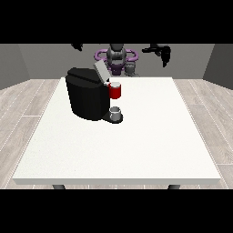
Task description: Insert the coffee pod into the coffee machine and close the lid
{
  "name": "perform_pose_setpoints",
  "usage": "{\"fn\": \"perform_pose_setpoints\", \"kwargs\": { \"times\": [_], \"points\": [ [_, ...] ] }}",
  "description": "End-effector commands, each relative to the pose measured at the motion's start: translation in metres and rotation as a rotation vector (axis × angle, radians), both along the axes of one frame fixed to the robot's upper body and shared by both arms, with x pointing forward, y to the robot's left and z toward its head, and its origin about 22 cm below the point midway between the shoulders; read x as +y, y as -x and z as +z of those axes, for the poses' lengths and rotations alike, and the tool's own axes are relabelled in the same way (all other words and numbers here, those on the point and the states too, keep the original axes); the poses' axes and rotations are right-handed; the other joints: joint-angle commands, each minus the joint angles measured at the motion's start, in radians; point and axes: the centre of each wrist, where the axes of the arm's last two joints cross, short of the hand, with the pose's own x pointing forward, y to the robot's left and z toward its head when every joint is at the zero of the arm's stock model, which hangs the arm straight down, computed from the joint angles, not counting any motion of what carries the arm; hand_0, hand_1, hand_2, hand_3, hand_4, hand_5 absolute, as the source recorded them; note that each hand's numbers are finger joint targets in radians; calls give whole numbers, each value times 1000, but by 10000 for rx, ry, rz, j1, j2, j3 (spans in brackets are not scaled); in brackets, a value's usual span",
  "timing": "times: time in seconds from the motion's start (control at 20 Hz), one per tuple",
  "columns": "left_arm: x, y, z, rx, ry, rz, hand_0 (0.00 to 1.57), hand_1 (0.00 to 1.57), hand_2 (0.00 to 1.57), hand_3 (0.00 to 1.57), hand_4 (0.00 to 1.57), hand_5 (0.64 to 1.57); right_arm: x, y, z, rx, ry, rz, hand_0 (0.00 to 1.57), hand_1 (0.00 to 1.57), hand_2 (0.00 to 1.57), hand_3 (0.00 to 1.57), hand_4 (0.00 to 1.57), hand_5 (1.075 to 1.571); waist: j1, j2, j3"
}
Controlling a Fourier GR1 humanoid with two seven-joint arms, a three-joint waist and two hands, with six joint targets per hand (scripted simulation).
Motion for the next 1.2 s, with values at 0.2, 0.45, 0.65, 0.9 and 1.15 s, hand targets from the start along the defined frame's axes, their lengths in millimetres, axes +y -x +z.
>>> {"fn": "perform_pose_setpoints", "kwargs": {
  "times": [0.2, 0.45, 0.65, 0.9, 1.15],
  "points": [
    [-4, 19, 13, -623, 321, -122, 0, 0, 0, 0, 0, 1571, 7, -23, 3, -161, -272, 62, 0, 0, 0, 0, 0, 1571, 548, 823, 2],
    [-7, 31, 22, -510, 762, 519, 0, 0, 0, 0, 0, 1571, 15, -28, -8, 244, -377, 220, 0, 0, 0, 0, 0, 1571, 103, 999, 0],
    [6, 34, 41, -1209, 449, 555, 0, 0, 0, 0, 0, 1571, -5, -46, 5, -102, -369, 242, 0, 0, 0, 0, 0, 1571, 250, 1735, 0],
    [10, 38, 51, -1093, 406, 470, 0, 0, 0, 0, 0, 1571, 15, -61, 10, -266, -260, 402, 0, 0, 0, 0, 0, 1571, 160, 2129, 0],
    [15, 55, 51, -1185, 57, 734, 0, 0, 0, 0, 0, 1571, 24, -58, -5, 199, 223, 745, 0, 0, 0, 0, 0, 1571, 128, 1796, -1]
  ]
}}
